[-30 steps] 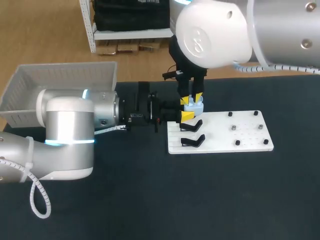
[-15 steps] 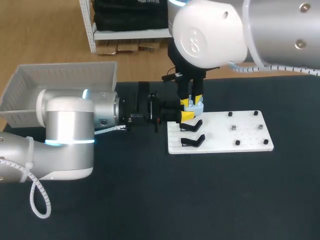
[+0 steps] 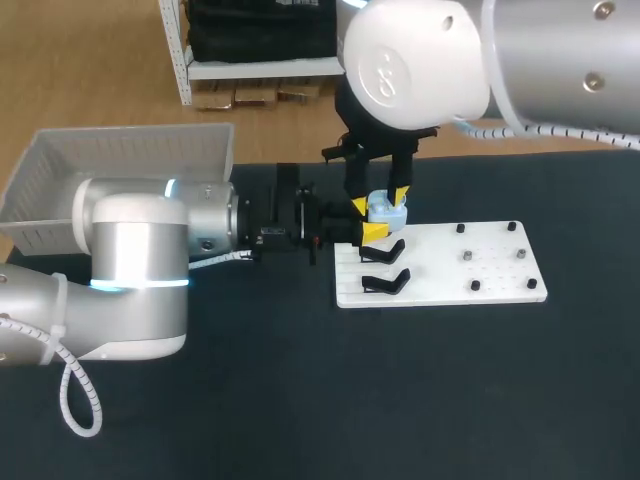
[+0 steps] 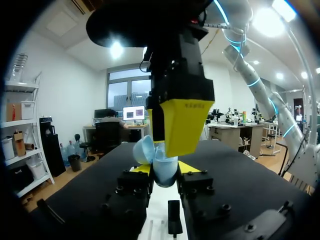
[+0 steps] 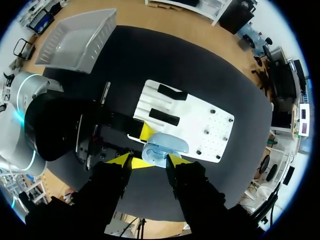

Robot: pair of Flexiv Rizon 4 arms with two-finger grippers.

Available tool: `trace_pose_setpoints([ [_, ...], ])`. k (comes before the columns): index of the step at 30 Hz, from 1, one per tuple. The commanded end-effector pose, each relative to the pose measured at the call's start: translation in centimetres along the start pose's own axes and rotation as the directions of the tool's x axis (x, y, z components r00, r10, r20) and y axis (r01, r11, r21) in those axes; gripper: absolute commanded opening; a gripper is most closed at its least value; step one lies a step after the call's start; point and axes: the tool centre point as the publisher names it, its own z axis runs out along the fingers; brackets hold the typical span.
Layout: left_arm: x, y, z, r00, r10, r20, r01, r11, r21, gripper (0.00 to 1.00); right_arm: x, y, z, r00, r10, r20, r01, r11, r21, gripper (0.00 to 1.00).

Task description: Pick up each earbud case from the left stands, insert the matching earbuds, close the lid, and place the case in the box.

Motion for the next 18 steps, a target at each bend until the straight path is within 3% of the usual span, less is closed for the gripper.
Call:
trace_pose_setpoints([
  [1, 0.1, -0.1, 0.0, 1.0, 0.003, 0.005, -0.003, 1.0, -0.005, 0.0, 0.2, -0.2, -0.2, 1.0, 0.001, 0.007, -0.001, 1.0, -0.008, 0.47],
  [8, 0.1, -0.1, 0.0, 1.0, 0.003, 0.005, -0.003, 1.0, -0.005, 0.0, 0.5, -0.5, -1.4, 1.0, 0.013, 0.007, -0.013, 0.998, -0.065, 0.51],
  [13, 0.1, -0.1, 0.0, 1.0, 0.003, 0.005, -0.003, 1.0, -0.005, 0.0, -0.4, -2.1, -2.4, 0.995, 0.097, 0.014, -0.094, 0.986, -0.138, 0.97],
  [18, 0.1, -0.1, 0.0, 1.0, 0.003, 0.005, -0.003, 1.0, -0.005, 0.0, -2.0, -4.3, -2.3, 0.974, 0.228, 0.0, -0.224, 0.957, -0.183, 1.0],
])
